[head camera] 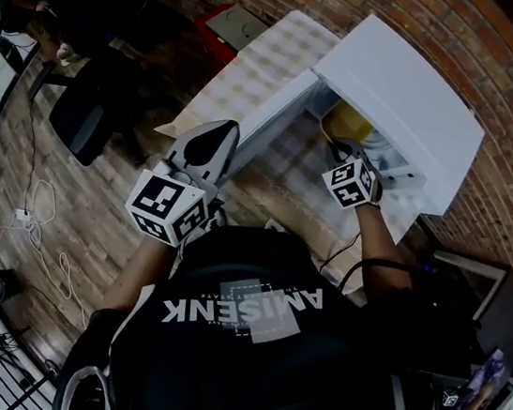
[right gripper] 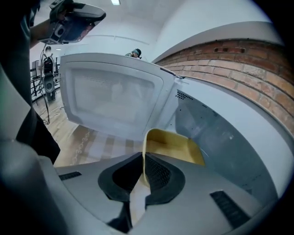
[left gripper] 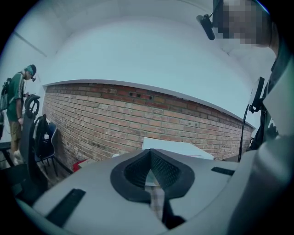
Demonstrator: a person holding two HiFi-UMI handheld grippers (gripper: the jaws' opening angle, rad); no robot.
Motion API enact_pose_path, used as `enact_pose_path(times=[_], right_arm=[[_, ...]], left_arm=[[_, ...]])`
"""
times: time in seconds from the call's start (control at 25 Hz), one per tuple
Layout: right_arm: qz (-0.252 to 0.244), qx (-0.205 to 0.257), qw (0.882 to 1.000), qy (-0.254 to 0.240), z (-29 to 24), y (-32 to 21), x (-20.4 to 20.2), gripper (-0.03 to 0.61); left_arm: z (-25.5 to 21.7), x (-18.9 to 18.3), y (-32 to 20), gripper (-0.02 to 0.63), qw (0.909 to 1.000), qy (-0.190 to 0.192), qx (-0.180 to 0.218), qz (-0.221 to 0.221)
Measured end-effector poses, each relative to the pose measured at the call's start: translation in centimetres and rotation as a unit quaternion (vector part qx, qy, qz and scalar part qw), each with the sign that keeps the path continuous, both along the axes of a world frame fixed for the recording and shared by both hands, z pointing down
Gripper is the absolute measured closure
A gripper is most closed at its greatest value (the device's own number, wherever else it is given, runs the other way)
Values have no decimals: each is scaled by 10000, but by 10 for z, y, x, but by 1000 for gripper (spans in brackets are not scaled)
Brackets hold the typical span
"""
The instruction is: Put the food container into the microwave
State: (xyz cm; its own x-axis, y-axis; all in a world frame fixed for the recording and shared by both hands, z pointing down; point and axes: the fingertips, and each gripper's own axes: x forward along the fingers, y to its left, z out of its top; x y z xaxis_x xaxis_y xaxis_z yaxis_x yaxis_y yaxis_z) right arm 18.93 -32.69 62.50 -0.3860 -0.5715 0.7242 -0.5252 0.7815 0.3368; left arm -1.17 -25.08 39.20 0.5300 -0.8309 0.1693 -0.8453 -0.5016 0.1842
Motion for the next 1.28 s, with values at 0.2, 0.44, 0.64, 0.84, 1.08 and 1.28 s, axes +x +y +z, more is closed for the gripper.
enact_pose_path(times=[0.2, 0.44, 0.64, 0.84, 1.08, 1.28], right_arm=[[64, 117, 9999, 84, 7, -24, 6, 526], [290, 201, 9993, 118, 8, -44, 16, 528], [499, 246, 9983, 164, 17, -62, 28, 528], [671, 213, 9974, 136, 25, -75, 37, 526], [706, 213, 9971, 199, 30, -85, 37, 526], [748, 278, 9965, 263, 34, -88, 39, 526]], left_arm=[[4, 7, -3, 603, 10000, -13, -47, -35], [2, 7, 1, 603, 9999, -11, -16, -130], [4, 3, 1, 603, 9996, -61, -35, -260], [5, 2, -2, 603, 9994, -77, -27, -349], [9, 1, -6, 603, 9992, -86, -100, -380], [11, -1, -8, 603, 9992, -95, -134, -362]])
